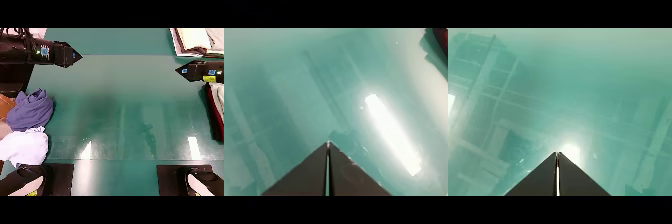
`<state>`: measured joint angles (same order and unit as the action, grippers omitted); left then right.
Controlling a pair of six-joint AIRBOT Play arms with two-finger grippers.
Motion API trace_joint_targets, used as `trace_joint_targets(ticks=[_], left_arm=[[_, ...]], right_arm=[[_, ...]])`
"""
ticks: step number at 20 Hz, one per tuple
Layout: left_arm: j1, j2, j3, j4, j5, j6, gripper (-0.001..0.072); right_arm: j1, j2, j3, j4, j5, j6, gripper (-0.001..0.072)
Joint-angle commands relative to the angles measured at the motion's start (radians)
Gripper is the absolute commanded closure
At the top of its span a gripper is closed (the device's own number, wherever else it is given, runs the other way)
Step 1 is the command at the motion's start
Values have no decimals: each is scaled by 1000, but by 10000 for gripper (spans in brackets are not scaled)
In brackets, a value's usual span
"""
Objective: Fold the shirts.
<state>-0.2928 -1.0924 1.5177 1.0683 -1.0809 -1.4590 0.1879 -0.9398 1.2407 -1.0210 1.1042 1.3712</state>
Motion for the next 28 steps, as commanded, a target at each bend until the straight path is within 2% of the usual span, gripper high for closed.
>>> trace_joint_targets(ticks=[1, 13, 16, 17, 18, 19, 22, 23, 25, 28], left_arm=[[0, 0, 0, 0, 0, 0, 684], [0, 0, 0, -3, 2, -3, 684], [1, -1, 0, 19, 79, 3, 681], [1, -1, 1, 73, 76, 34, 525], [1, -2, 1, 162, 61, 52, 152], [1, -2, 0, 272, 36, 27, 63], [24, -2, -39, 684, -84, -81, 61], [63, -2, -75, 733, -110, -101, 61], [179, -2, -182, 735, -123, -126, 61], [338, -2, -395, 727, -60, -143, 61]], right_arm=[[2, 0, 0, 0, -5, 0, 693], [2, 0, 0, 0, -4, 0, 693], [2, 0, 0, 0, -2, 0, 693], [2, 0, 0, 0, -3, 0, 693], [2, 0, 0, 0, -3, 0, 693], [2, 0, 0, 0, -2, 0, 693], [2, 0, 0, 0, -3, 0, 693], [2, 0, 0, 0, -3, 0, 693], [2, 0, 0, 0, -3, 0, 693], [2, 0, 0, 0, -3, 0, 693]])
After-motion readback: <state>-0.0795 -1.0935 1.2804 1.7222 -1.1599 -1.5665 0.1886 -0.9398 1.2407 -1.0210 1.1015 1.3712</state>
